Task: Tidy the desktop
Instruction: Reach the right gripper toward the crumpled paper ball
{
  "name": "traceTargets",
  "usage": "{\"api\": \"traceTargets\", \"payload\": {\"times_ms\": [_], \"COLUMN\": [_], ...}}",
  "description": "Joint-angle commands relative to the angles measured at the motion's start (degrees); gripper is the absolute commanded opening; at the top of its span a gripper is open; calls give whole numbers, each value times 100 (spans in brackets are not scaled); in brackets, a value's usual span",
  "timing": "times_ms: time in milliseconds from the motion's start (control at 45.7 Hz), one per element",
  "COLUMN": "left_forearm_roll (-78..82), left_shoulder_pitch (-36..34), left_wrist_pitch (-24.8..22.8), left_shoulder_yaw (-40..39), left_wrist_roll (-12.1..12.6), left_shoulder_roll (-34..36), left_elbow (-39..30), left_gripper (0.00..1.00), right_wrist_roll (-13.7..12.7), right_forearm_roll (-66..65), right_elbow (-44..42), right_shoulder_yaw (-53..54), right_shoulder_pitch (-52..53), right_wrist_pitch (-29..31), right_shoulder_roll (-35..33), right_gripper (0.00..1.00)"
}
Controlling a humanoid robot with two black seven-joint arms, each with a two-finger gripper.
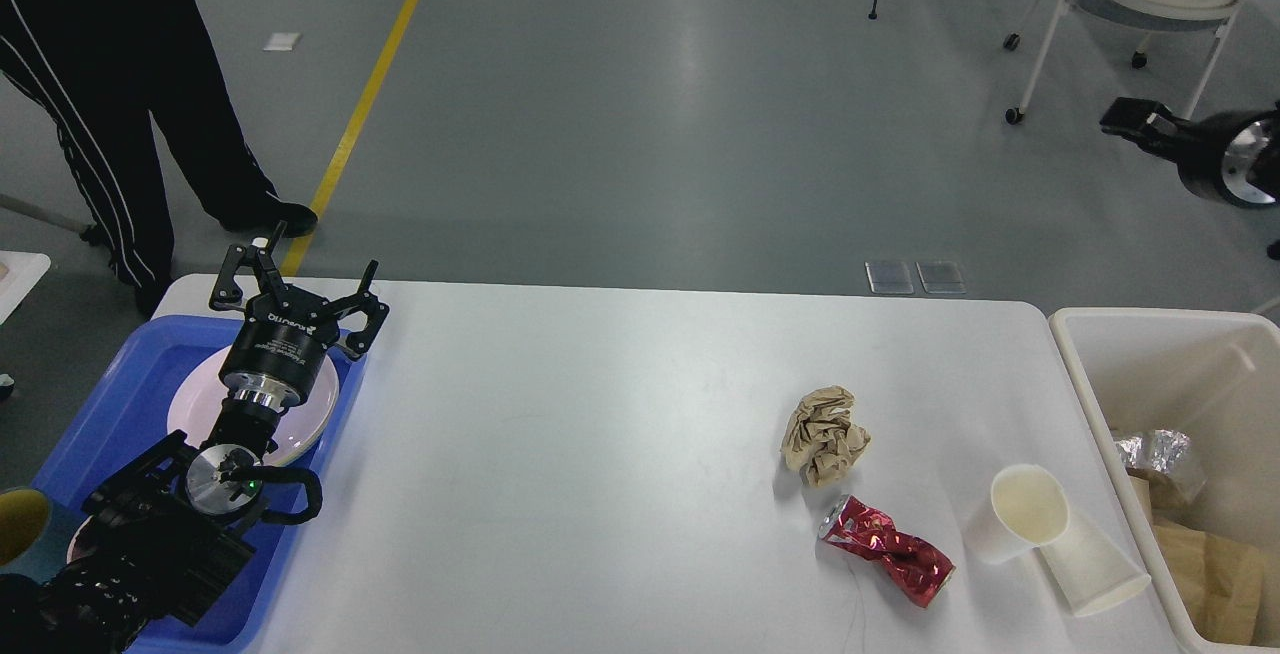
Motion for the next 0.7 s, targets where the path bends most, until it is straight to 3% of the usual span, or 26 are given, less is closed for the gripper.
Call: {"api": "traceTargets", "payload": {"times_ms": [0, 241, 460, 679], "left_forearm_roll": [0, 0, 0, 0], "left_shoulder_pitch": [0, 0, 0, 0], "left_wrist_pitch": [0, 0, 0, 0], "left_shoulder_yaw": [-1, 8, -1, 8], "left_wrist_roll": [0, 0, 0, 0], "left_shoulder_roll": [0, 0, 0, 0], "left_elbow": [0, 0, 0, 0], "left_gripper": [100, 99, 99, 99], "right_wrist_roll": [15, 6, 6, -2], "right_forearm_roll": [-768, -1287, -1253, -1173], "right_elbow": [1690, 3897, 5505, 5253], "right_shoulder_yaw": [41, 76, 138, 121], "right_shoulder_pitch": [1293, 2454, 2859, 2675], "right_wrist_pitch": [257, 1154, 1260, 1032], "right_shoulder_roll": [174, 262, 499, 534], "right_gripper": [100, 100, 100, 100]}}
